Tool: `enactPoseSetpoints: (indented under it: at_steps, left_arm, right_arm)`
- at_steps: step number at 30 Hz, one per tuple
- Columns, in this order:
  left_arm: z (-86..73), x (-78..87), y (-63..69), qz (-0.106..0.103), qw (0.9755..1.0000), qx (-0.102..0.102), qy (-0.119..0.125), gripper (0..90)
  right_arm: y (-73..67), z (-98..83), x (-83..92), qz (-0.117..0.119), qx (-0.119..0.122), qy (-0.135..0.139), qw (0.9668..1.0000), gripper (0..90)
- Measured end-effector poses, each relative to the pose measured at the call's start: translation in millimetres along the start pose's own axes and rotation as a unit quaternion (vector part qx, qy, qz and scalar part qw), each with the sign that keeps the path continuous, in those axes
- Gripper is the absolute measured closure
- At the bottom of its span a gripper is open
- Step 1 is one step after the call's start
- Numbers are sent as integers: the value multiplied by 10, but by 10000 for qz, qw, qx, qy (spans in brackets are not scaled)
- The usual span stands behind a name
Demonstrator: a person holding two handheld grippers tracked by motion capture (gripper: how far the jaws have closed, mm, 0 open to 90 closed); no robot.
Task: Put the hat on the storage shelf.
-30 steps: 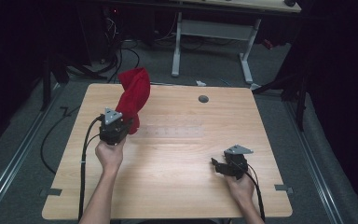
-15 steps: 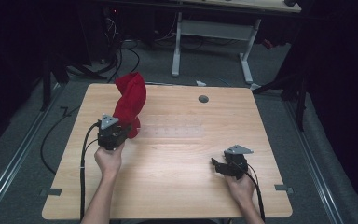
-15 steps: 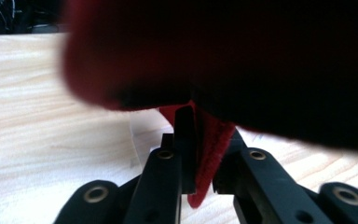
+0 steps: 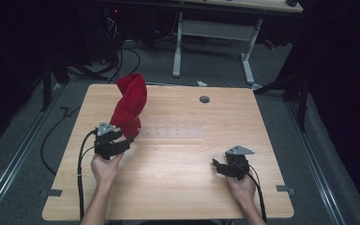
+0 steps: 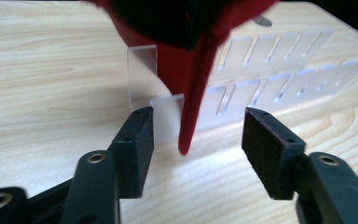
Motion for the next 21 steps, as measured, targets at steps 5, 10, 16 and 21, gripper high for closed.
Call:
enactPoseSetpoints:
  at_steps: [5, 10, 16, 21]
  left_arm:
    - [-19, 127, 16, -73, 10000, -44, -16, 421]
    - [-50, 232, 30, -208, 9998, -14, -53, 424]
    - [-107, 312, 53, -227, 9997, -50, -31, 441]
    - [-192, 371, 91, -335, 9993, -93, -123, 445]
  right_arm:
    - [0, 0, 0, 0, -1, -1, 10000, 349]
    - [0, 0, 0, 0, -2, -1, 10000, 349]
    - [1, 0, 0, 1, -1, 0, 10000, 349]
    - [0, 0, 0, 0, -1, 0, 10000, 349]
Point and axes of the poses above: each handheld gripper's, and its own axes: x roughly backward along the jaws, z roughly out of its top, y roughly to its right, the point moved 1 cm from there along -x, roughly forward along the jaws, and after that the axes turned 1 degree about x, right-handed, at the moved point
